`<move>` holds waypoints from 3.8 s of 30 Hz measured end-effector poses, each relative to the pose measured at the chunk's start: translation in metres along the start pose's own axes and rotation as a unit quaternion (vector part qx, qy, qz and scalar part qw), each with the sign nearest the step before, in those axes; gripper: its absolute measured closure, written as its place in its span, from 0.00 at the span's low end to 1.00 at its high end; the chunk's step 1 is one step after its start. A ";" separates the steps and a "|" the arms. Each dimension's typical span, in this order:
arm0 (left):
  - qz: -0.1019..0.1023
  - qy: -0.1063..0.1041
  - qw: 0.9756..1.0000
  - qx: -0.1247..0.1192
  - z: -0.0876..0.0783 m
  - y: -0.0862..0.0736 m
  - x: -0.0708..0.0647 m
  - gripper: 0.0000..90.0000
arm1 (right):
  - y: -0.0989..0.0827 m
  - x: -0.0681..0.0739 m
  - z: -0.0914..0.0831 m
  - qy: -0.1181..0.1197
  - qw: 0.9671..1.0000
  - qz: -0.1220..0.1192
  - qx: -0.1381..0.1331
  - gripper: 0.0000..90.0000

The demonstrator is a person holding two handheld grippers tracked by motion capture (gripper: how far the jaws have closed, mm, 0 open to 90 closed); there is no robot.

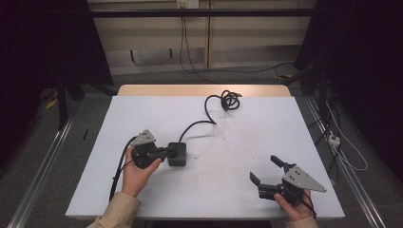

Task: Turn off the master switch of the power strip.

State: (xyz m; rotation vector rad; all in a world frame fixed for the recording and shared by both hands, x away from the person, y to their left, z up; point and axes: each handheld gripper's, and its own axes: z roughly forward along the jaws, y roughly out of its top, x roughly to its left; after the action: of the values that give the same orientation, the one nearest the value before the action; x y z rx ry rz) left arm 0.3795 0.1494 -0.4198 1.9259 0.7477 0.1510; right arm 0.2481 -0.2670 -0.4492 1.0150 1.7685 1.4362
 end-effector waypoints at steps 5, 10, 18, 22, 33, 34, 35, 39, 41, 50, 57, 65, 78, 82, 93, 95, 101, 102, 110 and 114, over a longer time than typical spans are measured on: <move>0.002 0.000 1.000 0.001 0.001 0.000 0.000 1.00 | 0.000 0.000 0.000 0.000 1.000 0.000 -0.001 0.06; 0.003 0.001 1.000 0.003 0.002 -0.001 0.000 1.00 | 0.000 0.000 0.000 0.000 1.000 0.001 -0.001 0.06; 0.004 0.002 1.000 0.008 0.004 -0.001 -0.001 1.00 | 0.000 0.000 0.000 0.000 1.000 0.000 -0.001 0.06; 0.006 0.004 1.000 0.010 0.005 -0.001 -0.001 1.00 | 0.000 -0.001 -0.001 0.000 1.000 0.000 -0.001 0.06; 0.010 0.005 1.000 0.009 0.006 -0.002 -0.001 1.00 | 0.000 -0.001 -0.001 -0.001 1.000 0.001 -0.001 0.07; 0.012 0.006 1.000 0.013 0.005 -0.002 -0.001 1.00 | 0.000 -0.001 -0.001 -0.001 1.000 0.001 -0.001 0.07; 0.015 0.006 1.000 0.013 0.005 -0.002 -0.001 1.00 | 0.000 -0.001 -0.001 0.000 1.000 0.000 -0.001 0.07; 0.019 0.009 1.000 0.015 0.005 -0.001 -0.002 1.00 | 0.000 0.000 0.000 0.001 1.000 -0.001 -0.001 0.07; 0.023 0.010 1.000 0.016 0.005 -0.001 -0.003 1.00 | 0.000 0.000 0.000 0.001 1.000 -0.001 -0.001 0.07; 0.023 0.011 1.000 0.015 0.006 -0.001 -0.003 1.00 | 0.000 0.000 -0.001 0.000 1.000 -0.001 -0.001 0.07; 0.025 0.010 1.000 0.012 0.007 -0.002 -0.003 1.00 | 0.000 0.000 0.000 0.000 1.000 -0.002 0.000 0.07; 0.027 0.013 0.999 0.017 0.007 -0.001 -0.004 1.00 | 0.000 0.000 -0.001 0.000 1.000 -0.003 -0.001 0.07; 0.024 0.009 1.000 0.012 0.008 -0.001 -0.003 1.00 | 0.000 0.001 -0.001 0.000 1.000 -0.004 -0.003 0.07; 0.026 0.011 0.999 0.015 0.007 -0.001 -0.003 1.00 | 0.000 0.001 -0.001 0.001 1.000 -0.004 -0.003 0.07; 0.022 0.010 1.000 0.015 0.007 -0.001 -0.003 1.00 | 0.000 0.001 -0.001 0.001 1.000 -0.004 -0.002 0.07; 0.022 0.011 1.000 0.015 0.007 -0.001 -0.004 1.00 | 0.000 0.001 -0.001 0.001 1.000 -0.004 -0.002 0.07; 0.030 0.018 0.999 0.020 0.007 -0.001 -0.006 1.00 | 0.000 0.001 -0.001 0.002 1.000 -0.004 -0.003 0.07; 0.029 0.016 0.999 0.019 0.007 -0.001 -0.006 1.00 | 0.000 0.001 -0.001 0.002 1.000 -0.004 -0.003 0.07; 0.031 0.019 0.999 0.022 0.007 0.000 -0.007 1.00 | 0.000 0.001 -0.002 0.001 1.000 -0.004 -0.002 0.07; 0.029 0.021 0.999 0.023 0.008 0.000 -0.008 1.00 | 0.000 0.001 -0.002 0.001 1.000 -0.004 -0.002 0.07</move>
State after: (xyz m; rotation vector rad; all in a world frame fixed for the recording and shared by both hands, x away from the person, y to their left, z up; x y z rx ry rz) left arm 0.3763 0.1390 -0.4221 1.9944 0.7287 0.2116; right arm 0.2461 -0.2667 -0.4488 1.0035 1.7678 1.4365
